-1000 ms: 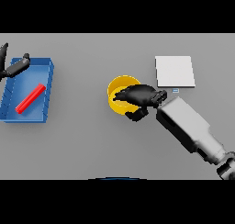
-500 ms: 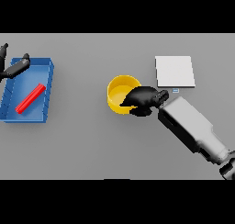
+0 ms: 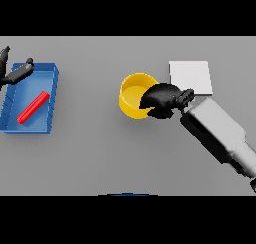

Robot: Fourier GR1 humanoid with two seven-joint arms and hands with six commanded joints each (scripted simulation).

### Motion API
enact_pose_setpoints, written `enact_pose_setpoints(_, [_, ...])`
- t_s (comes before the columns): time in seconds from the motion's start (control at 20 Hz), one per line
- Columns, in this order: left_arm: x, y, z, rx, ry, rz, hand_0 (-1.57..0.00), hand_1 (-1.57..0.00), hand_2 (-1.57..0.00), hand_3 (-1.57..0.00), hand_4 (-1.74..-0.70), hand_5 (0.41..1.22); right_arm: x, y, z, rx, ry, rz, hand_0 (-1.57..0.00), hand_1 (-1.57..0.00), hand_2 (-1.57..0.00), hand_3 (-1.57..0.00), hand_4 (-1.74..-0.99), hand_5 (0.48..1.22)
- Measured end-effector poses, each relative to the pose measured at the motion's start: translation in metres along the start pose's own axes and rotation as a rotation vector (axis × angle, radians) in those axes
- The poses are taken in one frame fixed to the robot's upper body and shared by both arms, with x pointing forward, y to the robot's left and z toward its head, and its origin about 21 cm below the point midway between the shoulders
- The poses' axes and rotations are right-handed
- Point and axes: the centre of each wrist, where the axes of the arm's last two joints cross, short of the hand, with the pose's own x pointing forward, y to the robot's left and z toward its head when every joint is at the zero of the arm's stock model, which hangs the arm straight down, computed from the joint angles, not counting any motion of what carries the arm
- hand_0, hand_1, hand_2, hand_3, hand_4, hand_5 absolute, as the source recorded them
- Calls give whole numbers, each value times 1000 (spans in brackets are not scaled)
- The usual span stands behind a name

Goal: Pick up the red beaker and tilt it to pour out 1 green nut into yellow bowl. Pick up the yellow bowl and place it on the metallic measuring scale.

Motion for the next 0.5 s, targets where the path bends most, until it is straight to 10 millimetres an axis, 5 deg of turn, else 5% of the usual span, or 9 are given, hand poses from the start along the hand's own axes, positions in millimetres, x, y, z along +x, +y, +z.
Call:
enact_pose_setpoints(0.2, [0, -3, 2, 4, -6, 1, 1, 1, 1, 1, -803, 723, -1, -27, 18, -50, 72, 33, -1565, -1564, -1550, -1286, -1723, 1219])
enact_pose_setpoints(0.5, [-1, 4, 2, 16, -10, -9, 1, 1, 1, 1, -802, 730, -2, -32, 43, -83, 93, 38, -1569, -1569, -1565, -1263, -1719, 1220])
